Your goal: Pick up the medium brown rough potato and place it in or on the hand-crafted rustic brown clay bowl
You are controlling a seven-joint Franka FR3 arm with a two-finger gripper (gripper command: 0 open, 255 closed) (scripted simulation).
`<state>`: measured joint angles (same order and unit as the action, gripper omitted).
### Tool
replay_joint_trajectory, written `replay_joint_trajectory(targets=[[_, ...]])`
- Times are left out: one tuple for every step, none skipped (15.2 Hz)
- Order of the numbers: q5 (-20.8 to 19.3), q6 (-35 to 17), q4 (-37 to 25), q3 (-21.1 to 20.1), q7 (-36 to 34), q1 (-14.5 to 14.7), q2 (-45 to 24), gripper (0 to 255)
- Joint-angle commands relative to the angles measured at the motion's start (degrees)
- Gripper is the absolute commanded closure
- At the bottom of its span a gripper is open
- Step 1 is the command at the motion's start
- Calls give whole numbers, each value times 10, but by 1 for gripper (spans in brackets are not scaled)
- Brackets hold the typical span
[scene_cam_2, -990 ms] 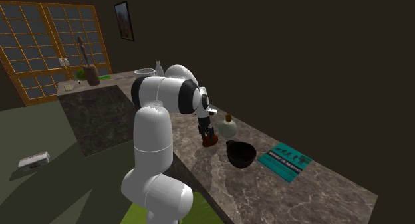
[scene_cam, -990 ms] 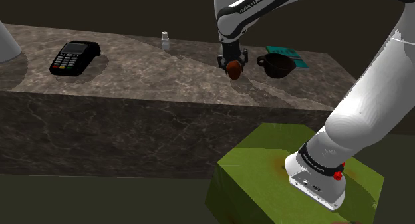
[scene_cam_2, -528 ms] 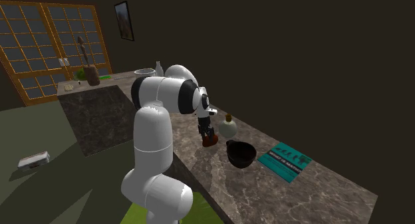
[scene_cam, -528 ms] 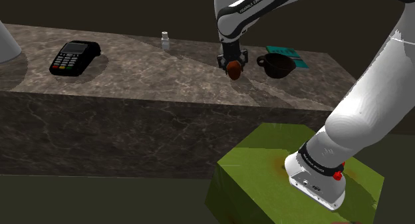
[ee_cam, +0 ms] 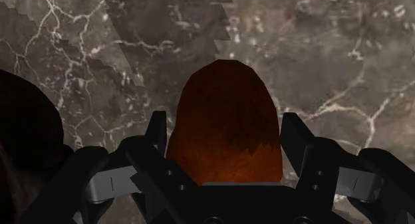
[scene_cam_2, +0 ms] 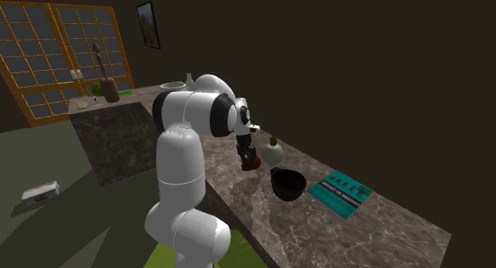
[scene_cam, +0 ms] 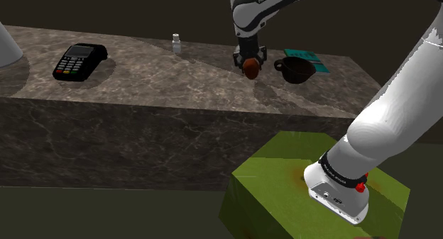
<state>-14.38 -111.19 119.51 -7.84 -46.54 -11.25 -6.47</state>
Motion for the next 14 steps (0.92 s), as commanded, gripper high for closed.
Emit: replay_joint_trajectory(targets=[[2,13,-6,0,4,0,7,255],[4,20,-10,-1,6,0,11,255],[5,27,-13,-1,7,0,14,255],[6,34,-17,-1,9,0,18,255],[7,41,-21,-1,11,0,21,255],[8,48,-25,-1,13,0,24,255],[9,55,-30,-1,15,0,27,255],[10,62,-34,-1,16,0,30,255],[11,69,-39,-2,18,1,33,255],[11,76,-43,-2,20,1,35,255],[12,83,-48,-2,21,1,38,255],[13,90,-53,-2,23,1,40,255],[14,97,-58,-2,25,1,43,255],[14,105,-63,-2,26,1,45,255]])
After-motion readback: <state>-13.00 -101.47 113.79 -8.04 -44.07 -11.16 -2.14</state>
